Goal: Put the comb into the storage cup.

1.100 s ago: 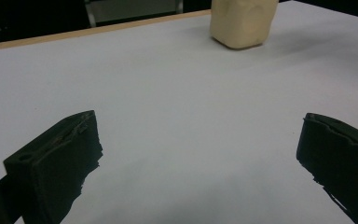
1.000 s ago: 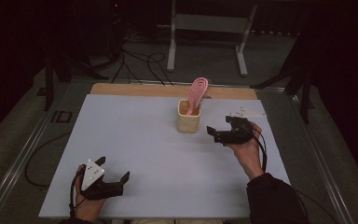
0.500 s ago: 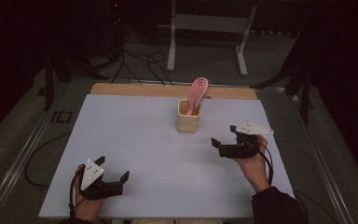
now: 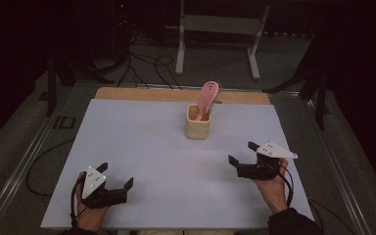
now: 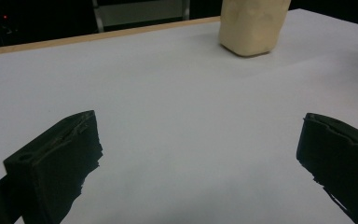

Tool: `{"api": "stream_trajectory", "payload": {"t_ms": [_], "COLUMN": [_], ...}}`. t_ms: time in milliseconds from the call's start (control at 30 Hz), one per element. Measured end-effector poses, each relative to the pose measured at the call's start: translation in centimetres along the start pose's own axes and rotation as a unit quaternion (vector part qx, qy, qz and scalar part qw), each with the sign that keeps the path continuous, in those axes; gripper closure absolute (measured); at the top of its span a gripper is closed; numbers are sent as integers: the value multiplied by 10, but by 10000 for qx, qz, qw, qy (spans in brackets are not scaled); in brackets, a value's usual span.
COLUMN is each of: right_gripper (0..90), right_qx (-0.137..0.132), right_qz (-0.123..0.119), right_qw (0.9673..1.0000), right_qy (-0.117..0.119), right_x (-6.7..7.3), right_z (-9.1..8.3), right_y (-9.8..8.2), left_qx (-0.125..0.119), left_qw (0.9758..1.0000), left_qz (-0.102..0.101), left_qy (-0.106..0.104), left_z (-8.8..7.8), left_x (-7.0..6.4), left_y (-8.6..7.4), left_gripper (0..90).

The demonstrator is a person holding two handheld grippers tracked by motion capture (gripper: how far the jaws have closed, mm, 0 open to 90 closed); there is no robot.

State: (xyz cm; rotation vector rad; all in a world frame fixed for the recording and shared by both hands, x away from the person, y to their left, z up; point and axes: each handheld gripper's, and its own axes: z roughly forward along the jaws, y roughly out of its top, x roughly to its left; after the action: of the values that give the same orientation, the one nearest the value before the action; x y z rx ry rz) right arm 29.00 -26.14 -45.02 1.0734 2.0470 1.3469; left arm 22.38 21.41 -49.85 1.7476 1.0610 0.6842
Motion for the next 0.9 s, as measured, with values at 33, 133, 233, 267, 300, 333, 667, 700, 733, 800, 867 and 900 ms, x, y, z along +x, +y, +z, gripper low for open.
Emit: {"api": "stream_trajectory", "payload": {"t_ms": [33,133,233,267,300,333,667,700,733,800,867,900], "right_gripper": [87,88,87,88,87,88,88,87,87,87,87,87], "right_qx": [16,16,4,7,-17,-24,-298,-330,-365,-388,-429,-429], "right_qz": [-1,43,74,86,75,102,273,285,274,223,202,202], "right_qw": [10000,10000,10000,10000,10000,9999,9991,9990,9989,9989,9988,9988], "right_qy": [-12,-30,-38,-36,-48,-56,-89,-86,-87,-118,-151,-151], "right_x": [0,-1,-1,-1,-1,-1,-3,-2,-1,0,1,1], "right_z": [-1,-2,-6,-7,-9,-11,-28,-30,-31,-33,-36,-36], "right_y": [-3,-12,-20,-22,-25,-27,-45,-46,-47,-49,-51,-51], "left_qx": [-3,-19,-55,-59,-58,-57,-128,-129,-136,-152,-166,-166], "left_qw": [10000,10000,10000,10000,10000,9999,9999,9999,9998,9998,9998,9998], "left_qz": [4,-9,-47,-46,-40,-45,-79,-79,-88,-93,-94,-94], "left_qy": [8,25,57,62,66,74,80,80,82,81,73,73], "left_z": [0,0,-1,-1,-2,-2,-2,-3,-3,-3,-4,-4], "left_x": [0,2,4,4,5,6,8,8,8,9,9,9], "left_y": [0,1,1,1,1,1,2,2,2,2,2,2], "left_gripper": [1,1,1,1,1,1,1,0,1,1,1,1]}}
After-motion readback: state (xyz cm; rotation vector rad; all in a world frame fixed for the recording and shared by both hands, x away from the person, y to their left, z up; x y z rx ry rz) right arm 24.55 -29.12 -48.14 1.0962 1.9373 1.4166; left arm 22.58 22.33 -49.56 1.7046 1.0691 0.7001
